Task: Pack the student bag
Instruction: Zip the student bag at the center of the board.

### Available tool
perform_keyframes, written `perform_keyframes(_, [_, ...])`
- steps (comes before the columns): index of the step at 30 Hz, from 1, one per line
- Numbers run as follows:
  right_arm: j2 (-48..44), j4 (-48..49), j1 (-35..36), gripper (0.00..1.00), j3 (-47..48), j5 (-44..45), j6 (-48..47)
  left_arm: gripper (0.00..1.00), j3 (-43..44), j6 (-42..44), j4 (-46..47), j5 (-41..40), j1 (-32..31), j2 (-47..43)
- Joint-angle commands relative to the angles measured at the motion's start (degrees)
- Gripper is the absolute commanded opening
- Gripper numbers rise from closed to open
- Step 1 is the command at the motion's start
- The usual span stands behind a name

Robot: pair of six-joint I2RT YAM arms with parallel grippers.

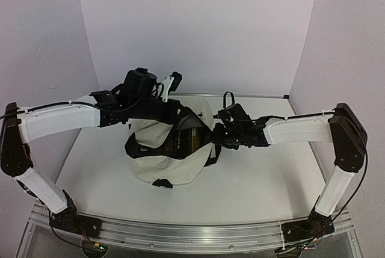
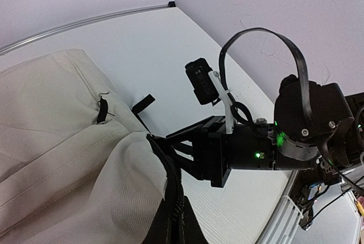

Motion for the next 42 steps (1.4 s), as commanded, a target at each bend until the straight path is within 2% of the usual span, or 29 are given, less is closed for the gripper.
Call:
perform_keyframes(1, [-6.50, -2.65, -1.49, 0.43, -0.06, -1.04, -1.77, 0.00, 2.81, -1.66, 5.14, 2.85, 0.21, -1.44])
perform_keyframes(3, [-9.45, -2.65, -1.54, 0.51, -0.52, -2.93, -0.64, 0.00, 2.57, -1.86, 5.57, 2.92, 0.19, -1.36])
perform_keyframes(5, [-11.90, -2.44, -1.54, 0.52, -0.67, -5.41, 1.02, 0.00, 2.58, -1.98, 6.00, 3.23, 0.21, -1.17])
perform_keyframes(13, [-12.15, 6.34, -0.29, 0.39, -0.78, -17.86, 10.79, 0.00, 2.81, -2.03, 6.77, 4.50, 0.23, -0.20])
perform_keyframes(20, [-6.32, 12.42, 1.62, 0.33, -1.25, -20.18, 19.39, 0.00, 1.56, -2.40, 7.42, 4.19, 0.21, -1.03])
perform_keyframes(25, [-4.37, 14.35, 2.05, 0.26, -1.91, -18.81, 22.61, 0.00, 1.24, -2.35, 7.69, 4.97, 0.22, -1.25])
perform_keyframes(28, [-3.37, 14.57, 2.07, 0.31, -1.43, -15.86, 23.99, 0.00, 0.99, -2.31, 8.09, 5.77, 0.21, -1.26])
perform_keyframes(34, [-1.51, 14.56, 2.81, 0.34, -1.56, -11.51, 27.52, 0.00, 0.78, -2.57, 8.28, 7.78, 0.21, -1.52])
perform_keyframes(42, [1.98, 14.33, 3.20, 0.34, 0.73, -4.96, 29.60, 0.00, 1.06, -2.38, 8.40, 10.33, 0.21, -1.05])
